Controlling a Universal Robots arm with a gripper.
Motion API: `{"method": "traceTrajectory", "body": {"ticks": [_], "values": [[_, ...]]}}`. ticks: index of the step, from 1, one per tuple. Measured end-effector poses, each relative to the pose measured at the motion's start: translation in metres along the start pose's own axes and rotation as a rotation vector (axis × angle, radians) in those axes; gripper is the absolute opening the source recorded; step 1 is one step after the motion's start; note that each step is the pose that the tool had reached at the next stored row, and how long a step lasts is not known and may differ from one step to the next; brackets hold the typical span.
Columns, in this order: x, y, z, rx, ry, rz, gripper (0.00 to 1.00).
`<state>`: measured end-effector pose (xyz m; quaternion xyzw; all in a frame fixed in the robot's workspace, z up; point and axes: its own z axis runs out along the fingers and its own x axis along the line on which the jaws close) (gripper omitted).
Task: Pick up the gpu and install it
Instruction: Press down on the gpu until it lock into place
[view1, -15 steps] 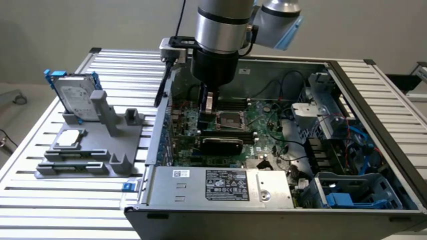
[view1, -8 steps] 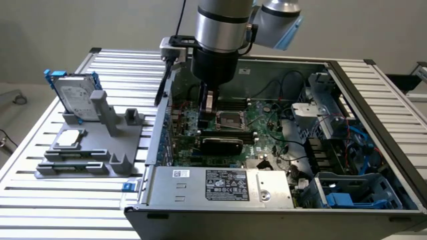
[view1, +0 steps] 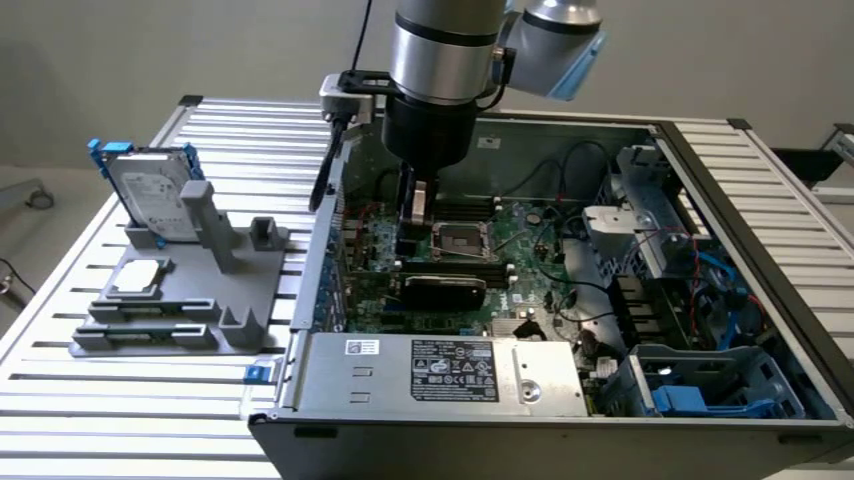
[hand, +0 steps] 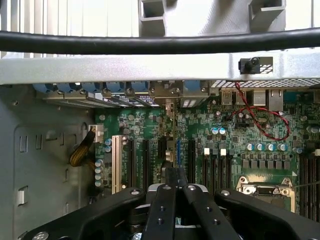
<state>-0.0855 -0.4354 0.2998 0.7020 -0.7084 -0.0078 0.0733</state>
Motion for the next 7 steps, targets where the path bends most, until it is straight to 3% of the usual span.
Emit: {"method": "traceTrajectory", "body": {"ticks": [7], "values": [[0.0,0.0,0.0,0.0001,-0.0001,0.0,0.11]]}}
